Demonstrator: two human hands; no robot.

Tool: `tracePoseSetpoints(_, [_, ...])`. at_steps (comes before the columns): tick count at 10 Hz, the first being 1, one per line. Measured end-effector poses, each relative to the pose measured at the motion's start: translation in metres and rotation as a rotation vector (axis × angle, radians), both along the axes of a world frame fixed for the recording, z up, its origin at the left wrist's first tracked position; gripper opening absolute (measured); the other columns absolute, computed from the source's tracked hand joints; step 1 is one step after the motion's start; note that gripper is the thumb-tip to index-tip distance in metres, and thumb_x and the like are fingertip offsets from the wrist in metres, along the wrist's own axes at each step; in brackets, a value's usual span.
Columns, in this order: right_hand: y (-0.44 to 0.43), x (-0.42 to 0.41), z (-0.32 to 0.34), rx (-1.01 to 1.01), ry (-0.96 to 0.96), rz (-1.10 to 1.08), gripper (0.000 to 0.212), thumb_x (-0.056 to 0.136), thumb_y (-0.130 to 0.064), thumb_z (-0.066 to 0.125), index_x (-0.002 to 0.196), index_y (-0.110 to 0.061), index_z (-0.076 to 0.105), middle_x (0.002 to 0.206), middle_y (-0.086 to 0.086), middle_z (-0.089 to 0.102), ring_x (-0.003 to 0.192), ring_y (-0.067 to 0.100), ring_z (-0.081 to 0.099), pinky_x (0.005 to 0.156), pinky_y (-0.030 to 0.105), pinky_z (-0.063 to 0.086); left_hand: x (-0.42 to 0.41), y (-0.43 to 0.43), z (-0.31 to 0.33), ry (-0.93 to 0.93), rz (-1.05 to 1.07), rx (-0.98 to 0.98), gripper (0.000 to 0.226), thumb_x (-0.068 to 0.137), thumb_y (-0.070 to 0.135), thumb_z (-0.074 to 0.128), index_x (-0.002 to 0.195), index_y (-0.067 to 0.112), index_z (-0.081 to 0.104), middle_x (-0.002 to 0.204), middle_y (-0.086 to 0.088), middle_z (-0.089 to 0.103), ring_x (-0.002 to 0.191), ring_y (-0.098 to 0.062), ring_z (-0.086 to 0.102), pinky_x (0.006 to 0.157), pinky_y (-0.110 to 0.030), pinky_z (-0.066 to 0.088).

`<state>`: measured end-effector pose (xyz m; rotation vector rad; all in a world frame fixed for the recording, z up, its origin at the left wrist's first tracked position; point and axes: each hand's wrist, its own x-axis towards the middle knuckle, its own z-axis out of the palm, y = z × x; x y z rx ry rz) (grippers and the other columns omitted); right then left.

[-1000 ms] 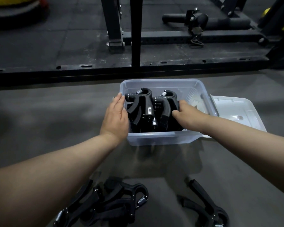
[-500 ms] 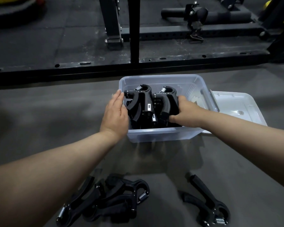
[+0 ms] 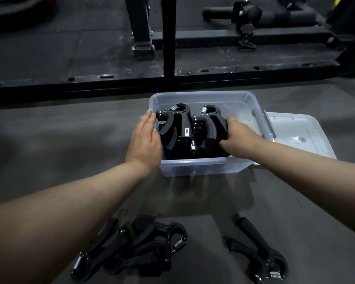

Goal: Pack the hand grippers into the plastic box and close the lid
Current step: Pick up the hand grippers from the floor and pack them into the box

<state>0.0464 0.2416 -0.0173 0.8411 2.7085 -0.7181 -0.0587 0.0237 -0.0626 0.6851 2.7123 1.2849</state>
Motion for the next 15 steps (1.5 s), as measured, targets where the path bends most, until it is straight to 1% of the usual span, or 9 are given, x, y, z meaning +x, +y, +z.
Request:
tracePoseSetpoints(3, [-0.015, -0.003, 0.001, -0.028, 0.020, 0.028, 0.048, 0.087, -0.020, 0.054, 0.129, -0.012, 0.031, 0.103, 0.009, 0.058, 0.088, 0.026, 0.060, 0.081, 0.046, 0.054, 0.000, 0.000, 0.000, 0.002, -0.005, -0.013, 0.049, 0.099, 0.011, 0.032, 0.148, 0.011, 0.035, 0.157, 0.003, 0.025, 0.144, -0.008, 0.019, 0.117, -0.019, 0.009])
tracePoseSetpoints(7, [-0.007, -0.002, -0.001, 0.009, 0.009, 0.049, 0.060, 0.088, -0.015, 0.054, 0.140, -0.015, 0.024, 0.089, 0.007, 0.061, 0.079, 0.022, 0.060, 0.076, 0.043, 0.055, 0.001, 0.000, 0.000, -0.009, 0.000, -0.014, 0.049, 0.100, 0.013, 0.031, 0.148, 0.013, 0.034, 0.158, 0.005, 0.024, 0.145, -0.007, 0.017, 0.116, -0.018, 0.008])
tracePoseSetpoints(8, [-0.003, -0.001, -0.001, 0.022, 0.015, 0.092, 0.093, 0.085, -0.020, 0.062, 0.153, -0.029, 0.000, 0.132, 0.010, 0.051, 0.109, 0.030, 0.059, 0.089, 0.042, 0.052, 0.000, 0.000, 0.000, -0.010, 0.003, -0.021, 0.049, 0.100, 0.013, 0.031, 0.149, 0.014, 0.034, 0.158, 0.006, 0.024, 0.144, -0.006, 0.017, 0.116, -0.018, 0.008])
tracePoseSetpoints(9, [-0.002, 0.001, -0.005, 0.204, 0.049, 0.302, 0.102, 0.081, -0.028, 0.070, 0.151, -0.047, -0.003, 0.160, 0.009, 0.013, 0.135, 0.037, 0.040, 0.104, 0.046, 0.042, 0.001, -0.001, -0.001, -0.004, -0.005, -0.026, 0.049, 0.100, 0.013, 0.031, 0.149, 0.013, 0.034, 0.158, 0.006, 0.024, 0.145, -0.006, 0.017, 0.117, -0.018, 0.008])
tracePoseSetpoints(11, [-0.001, 0.001, -0.010, 0.104, 0.048, 0.330, 0.090, 0.084, -0.019, 0.069, 0.152, -0.047, 0.015, 0.162, 0.010, -0.004, 0.145, 0.035, 0.025, 0.110, 0.037, 0.036, 0.000, 0.000, -0.002, -0.009, 0.007, -0.036, 0.049, 0.100, 0.014, 0.030, 0.149, 0.014, 0.034, 0.158, 0.005, 0.024, 0.144, -0.006, 0.017, 0.115, -0.016, 0.007])
tracePoseSetpoints(12, [-0.009, 0.011, -0.008, 0.112, 0.182, 0.237, 0.085, 0.081, -0.017, 0.064, 0.153, -0.031, 0.021, 0.162, 0.014, -0.003, 0.147, 0.038, 0.016, 0.116, 0.043, 0.026, 0.002, -0.001, -0.002, -0.011, 0.006, -0.033, 0.048, 0.100, 0.012, 0.030, 0.148, 0.012, 0.035, 0.157, 0.002, 0.025, 0.144, -0.008, 0.018, 0.114, -0.014, 0.006])
tracePoseSetpoints(13, [-0.029, 0.040, -0.008, 0.235, 0.559, 0.359, 0.055, 0.078, -0.012, 0.057, 0.132, -0.009, 0.052, 0.149, 0.022, 0.031, 0.136, 0.038, 0.032, 0.113, 0.044, 0.027, 0.000, -0.001, -0.002, -0.007, -0.003, -0.062, 0.048, 0.100, 0.010, 0.029, 0.147, 0.010, 0.035, 0.158, -0.003, 0.024, 0.145, -0.011, 0.019, 0.114, -0.014, 0.006])
tracePoseSetpoints(14, [-0.038, 0.078, -0.023, 0.328, 0.762, 0.761, 0.035, 0.072, -0.007, 0.056, 0.106, -0.005, 0.066, 0.114, 0.019, 0.052, 0.105, 0.036, 0.051, 0.091, 0.043, 0.041, -0.002, 0.001, -0.002, 0.008, 0.002, -0.074, 0.047, 0.100, 0.011, 0.028, 0.147, 0.010, 0.035, 0.157, -0.005, 0.025, 0.145, -0.014, 0.020, 0.113, -0.015, 0.006])
tracePoseSetpoints(15, [-0.042, 0.121, -0.054, 0.318, 0.517, 0.967, 0.036, 0.073, -0.015, 0.060, 0.109, -0.013, 0.058, 0.113, 0.013, 0.047, 0.102, 0.033, 0.050, 0.091, 0.041, 0.040, -0.002, 0.001, -0.002, -0.004, 0.010, -0.080, 0.048, 0.100, 0.013, 0.027, 0.147, 0.010, 0.034, 0.158, -0.005, 0.023, 0.146, -0.014, 0.018, 0.115, -0.017, 0.006])
